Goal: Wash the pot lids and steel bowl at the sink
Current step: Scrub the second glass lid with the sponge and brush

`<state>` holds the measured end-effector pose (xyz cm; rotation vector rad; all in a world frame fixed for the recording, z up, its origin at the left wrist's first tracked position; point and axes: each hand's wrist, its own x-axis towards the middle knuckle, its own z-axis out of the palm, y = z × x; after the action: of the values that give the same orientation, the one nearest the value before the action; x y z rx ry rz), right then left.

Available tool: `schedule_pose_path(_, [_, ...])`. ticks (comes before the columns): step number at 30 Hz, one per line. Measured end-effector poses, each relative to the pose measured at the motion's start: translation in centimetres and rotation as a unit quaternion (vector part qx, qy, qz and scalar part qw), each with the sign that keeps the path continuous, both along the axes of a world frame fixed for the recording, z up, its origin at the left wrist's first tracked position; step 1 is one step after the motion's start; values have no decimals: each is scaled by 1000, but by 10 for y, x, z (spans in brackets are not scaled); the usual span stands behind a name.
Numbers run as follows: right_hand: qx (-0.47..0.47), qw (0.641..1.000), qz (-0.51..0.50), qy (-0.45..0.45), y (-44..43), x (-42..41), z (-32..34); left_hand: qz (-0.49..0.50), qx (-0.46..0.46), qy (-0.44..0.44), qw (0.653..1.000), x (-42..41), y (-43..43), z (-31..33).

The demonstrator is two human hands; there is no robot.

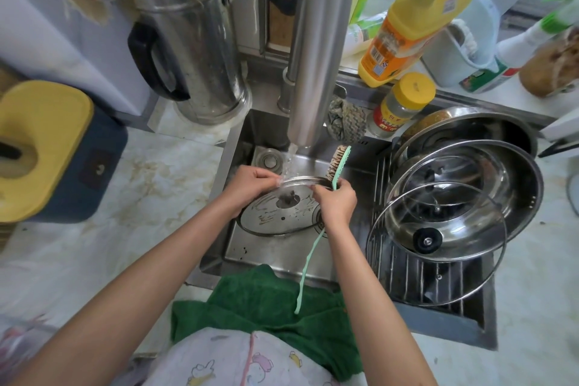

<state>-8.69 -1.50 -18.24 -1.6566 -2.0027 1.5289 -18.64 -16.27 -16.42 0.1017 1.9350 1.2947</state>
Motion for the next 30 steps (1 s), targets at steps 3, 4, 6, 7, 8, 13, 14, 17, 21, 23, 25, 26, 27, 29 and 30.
schedule_pose_path(3, [-12,1000,-7,6,-1,2,1,-5,-6,-15,1000,1,0,0])
schedule_pose_path(4, [-14,1000,-9,9,-1,3,1,-6,-6,-18,1000,2,0,0])
schedule_pose_path(6, [-14,1000,-8,13,-2,6,1,-9,-6,-23,1000,2,-1,-1])
schedule_pose_path(7, [-11,1000,-7,13,-2,7,0,-7,-4,-24,1000,3,-1,-2])
schedule_pose_path(8, [-9,1000,-7,13,-2,7,-1,-2,-1,-25,1000,4,0,-2])
schedule_pose_path(13, [-9,1000,-3,14,-3,7,-2,-18,10,-81,997,-2,-3,-1])
schedule_pose_path(14, [-10,1000,-3,14,-3,7,-1,-32,9,-94,995,-4,-4,0])
schedule_pose_path(17, [-10,1000,-2,10,-3,8,1,-51,14,-118,992,-8,-6,2])
schedule_pose_path(21, [-8,1000,-9,12,-5,7,2,-39,-3,-82,996,-7,0,4])
schedule_pose_path(23, [-13,1000,-10,10,-5,8,3,-25,-19,-51,998,-3,5,3])
schedule_pose_path(25, [-22,1000,-12,13,-5,10,3,-12,-15,-44,999,-1,7,2])
schedule_pose_path(26, [-22,1000,-11,15,-5,10,4,-19,-16,-42,999,-1,7,2])
schedule_pose_path(27, [-21,1000,-9,13,-4,12,3,-30,-19,-43,998,-1,6,3])
schedule_pose_path(29, [-21,1000,-8,10,-3,14,3,-56,-11,-49,997,0,2,5])
schedule_pose_path(30, [-23,1000,-9,10,-3,16,3,-66,5,-47,997,1,-3,6])
